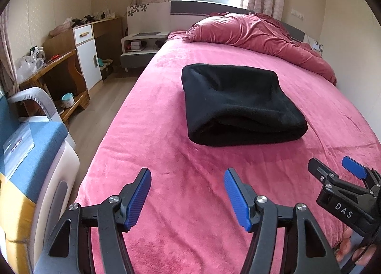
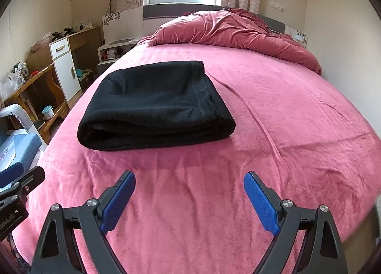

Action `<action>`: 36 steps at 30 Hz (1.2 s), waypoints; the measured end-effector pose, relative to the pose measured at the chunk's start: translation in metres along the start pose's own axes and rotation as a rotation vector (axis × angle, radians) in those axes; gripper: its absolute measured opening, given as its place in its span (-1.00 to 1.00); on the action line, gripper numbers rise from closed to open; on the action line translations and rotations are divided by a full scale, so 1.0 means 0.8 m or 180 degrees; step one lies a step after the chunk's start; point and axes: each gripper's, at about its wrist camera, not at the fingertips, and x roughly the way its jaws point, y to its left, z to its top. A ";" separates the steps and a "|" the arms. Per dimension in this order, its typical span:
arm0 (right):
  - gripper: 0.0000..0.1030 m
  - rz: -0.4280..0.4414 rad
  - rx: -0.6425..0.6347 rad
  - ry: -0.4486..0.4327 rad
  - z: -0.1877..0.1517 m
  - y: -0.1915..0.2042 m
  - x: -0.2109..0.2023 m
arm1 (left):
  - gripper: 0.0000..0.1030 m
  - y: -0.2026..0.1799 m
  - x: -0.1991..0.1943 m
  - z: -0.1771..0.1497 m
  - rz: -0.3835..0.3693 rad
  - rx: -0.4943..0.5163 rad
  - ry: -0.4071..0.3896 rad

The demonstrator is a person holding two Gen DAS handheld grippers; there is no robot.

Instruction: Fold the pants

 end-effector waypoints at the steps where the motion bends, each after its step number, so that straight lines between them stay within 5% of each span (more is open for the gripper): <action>1: 0.80 0.0004 0.0004 0.0000 0.000 0.000 0.000 | 0.26 0.000 -0.001 0.000 0.0006 0.0001 -0.0006; 36: 0.80 -0.0011 -0.0033 0.0023 -0.007 0.002 0.000 | 0.26 0.002 -0.002 -0.002 0.0061 -0.0007 0.0010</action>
